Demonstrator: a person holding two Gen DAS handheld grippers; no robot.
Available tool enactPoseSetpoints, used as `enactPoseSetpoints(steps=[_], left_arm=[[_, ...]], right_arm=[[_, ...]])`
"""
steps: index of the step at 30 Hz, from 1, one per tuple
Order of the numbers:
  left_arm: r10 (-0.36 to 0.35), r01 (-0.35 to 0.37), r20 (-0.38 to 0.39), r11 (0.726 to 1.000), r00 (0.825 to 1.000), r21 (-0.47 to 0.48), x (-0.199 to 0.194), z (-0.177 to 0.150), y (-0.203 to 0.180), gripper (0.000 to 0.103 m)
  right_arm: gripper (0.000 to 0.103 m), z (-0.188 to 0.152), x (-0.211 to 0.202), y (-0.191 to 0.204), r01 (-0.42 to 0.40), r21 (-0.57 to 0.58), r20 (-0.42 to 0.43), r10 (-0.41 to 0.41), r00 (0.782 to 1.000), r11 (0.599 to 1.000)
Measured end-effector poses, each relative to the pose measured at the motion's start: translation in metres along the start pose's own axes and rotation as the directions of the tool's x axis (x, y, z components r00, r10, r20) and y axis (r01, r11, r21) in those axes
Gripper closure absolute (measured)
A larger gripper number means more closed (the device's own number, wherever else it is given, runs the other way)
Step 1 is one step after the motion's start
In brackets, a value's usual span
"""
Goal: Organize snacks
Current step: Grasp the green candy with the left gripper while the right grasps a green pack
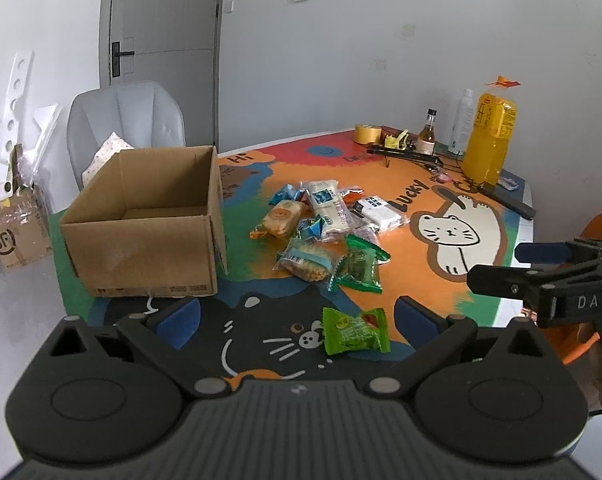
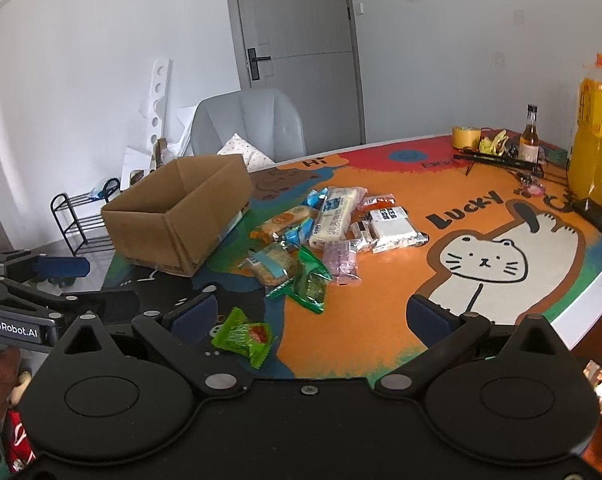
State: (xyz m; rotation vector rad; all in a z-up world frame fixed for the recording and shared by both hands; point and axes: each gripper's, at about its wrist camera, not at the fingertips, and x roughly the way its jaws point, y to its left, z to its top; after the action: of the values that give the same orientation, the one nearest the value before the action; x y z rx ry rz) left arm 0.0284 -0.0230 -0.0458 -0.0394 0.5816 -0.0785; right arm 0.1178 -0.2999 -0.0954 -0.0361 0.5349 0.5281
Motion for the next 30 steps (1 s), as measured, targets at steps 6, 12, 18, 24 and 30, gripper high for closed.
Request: enactPoseSetpoints(steps=[6,12,18,24,30], left_arm=[[0.011,-0.011,-0.013,1.0,1.0,-0.011,0.028,-0.005,-0.003,0.001],[-0.035,0.034,-0.065,0.999,0.997,-0.011,0.057,-0.009,-0.011,0.002],[-0.067,0.066,-0.096,0.998,0.993,-0.005,0.083,-0.009,-0.021,0.003],[-0.101,0.099,-0.13,0.995,0.986,-0.017,0.1,-0.014,-0.023,0.007],[-0.109,0.103,-0.159,0.994,0.981,-0.048,0.112,-0.02,-0.024,0.036]], right_arm=[[0.01,-0.009,0.024,-0.024,-0.009,0.071,0.004,0.009,1.0,0.997],[0.021,-0.018,0.049,-0.035,-0.048,0.103,-0.024,0.051,0.998,0.993],[0.022,-0.02,0.063,-0.044,-0.07,0.116,-0.034,0.075,0.997,0.991],[0.022,-0.025,0.078,-0.053,-0.124,0.145,-0.048,0.132,0.99,0.982],[0.034,-0.019,0.099,-0.052,-0.17,0.159,-0.068,0.182,0.981,0.973]])
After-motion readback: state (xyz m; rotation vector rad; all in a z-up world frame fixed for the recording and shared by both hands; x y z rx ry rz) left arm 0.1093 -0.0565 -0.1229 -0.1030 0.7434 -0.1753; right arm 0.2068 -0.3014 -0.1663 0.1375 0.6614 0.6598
